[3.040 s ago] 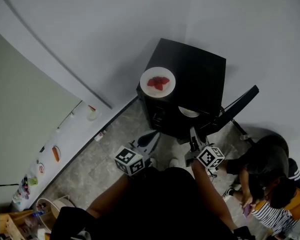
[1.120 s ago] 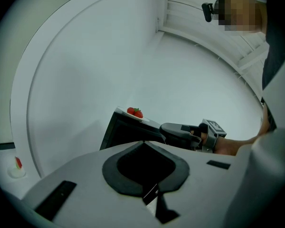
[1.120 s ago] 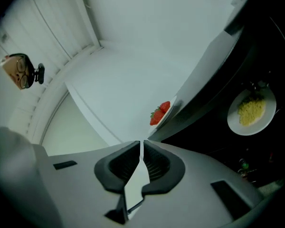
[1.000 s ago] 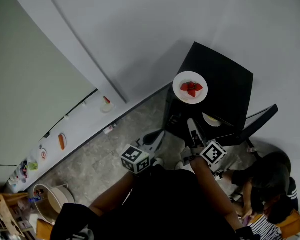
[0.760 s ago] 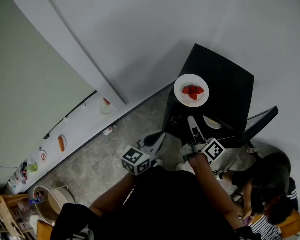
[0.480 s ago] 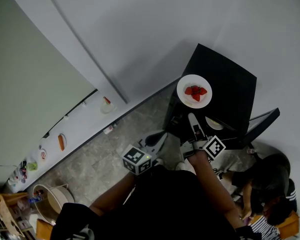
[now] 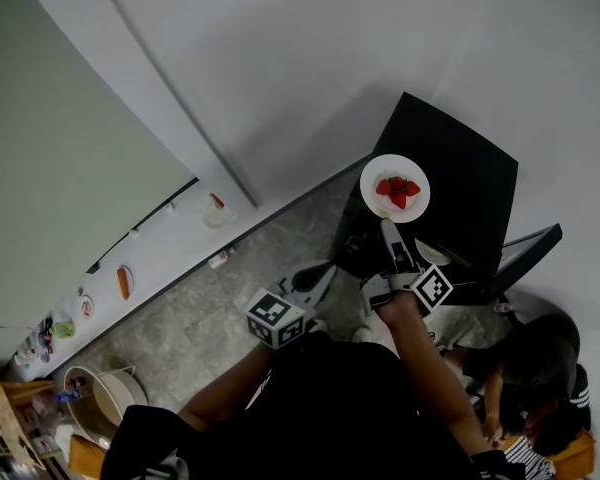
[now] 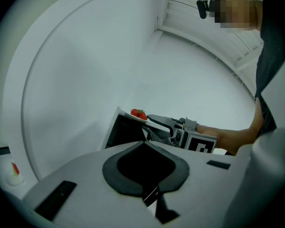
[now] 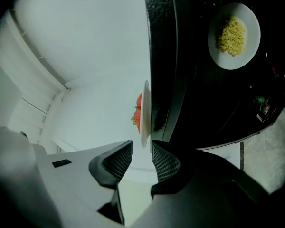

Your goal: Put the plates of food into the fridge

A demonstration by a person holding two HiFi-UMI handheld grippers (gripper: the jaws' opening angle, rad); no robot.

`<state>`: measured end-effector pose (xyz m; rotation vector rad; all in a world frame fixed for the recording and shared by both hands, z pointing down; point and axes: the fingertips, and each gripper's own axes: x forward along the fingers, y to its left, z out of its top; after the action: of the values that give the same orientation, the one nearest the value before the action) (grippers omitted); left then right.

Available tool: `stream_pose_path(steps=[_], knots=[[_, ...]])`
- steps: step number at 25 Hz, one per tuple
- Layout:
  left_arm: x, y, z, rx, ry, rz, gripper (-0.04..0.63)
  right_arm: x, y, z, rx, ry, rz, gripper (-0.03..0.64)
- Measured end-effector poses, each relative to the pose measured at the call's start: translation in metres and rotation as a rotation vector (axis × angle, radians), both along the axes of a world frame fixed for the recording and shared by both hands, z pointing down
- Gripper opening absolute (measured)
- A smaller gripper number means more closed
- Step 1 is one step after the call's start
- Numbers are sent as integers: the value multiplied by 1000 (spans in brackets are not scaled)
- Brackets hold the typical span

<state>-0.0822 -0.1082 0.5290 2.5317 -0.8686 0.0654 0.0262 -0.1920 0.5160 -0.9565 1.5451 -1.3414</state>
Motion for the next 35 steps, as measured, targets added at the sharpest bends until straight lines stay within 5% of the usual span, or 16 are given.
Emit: stream_pose_path(steps=[13,16,35], knots=[[-4,-3,-7,3,8,-34,23,0,-9,0,-54,-132,15,124],[-3,-4,-6,3,7,-32,23,0,-11,1,-76,-148,21,63],[7,15,-2,-13,3,-35,23,6,23,-5,-60,-71,-57,37]])
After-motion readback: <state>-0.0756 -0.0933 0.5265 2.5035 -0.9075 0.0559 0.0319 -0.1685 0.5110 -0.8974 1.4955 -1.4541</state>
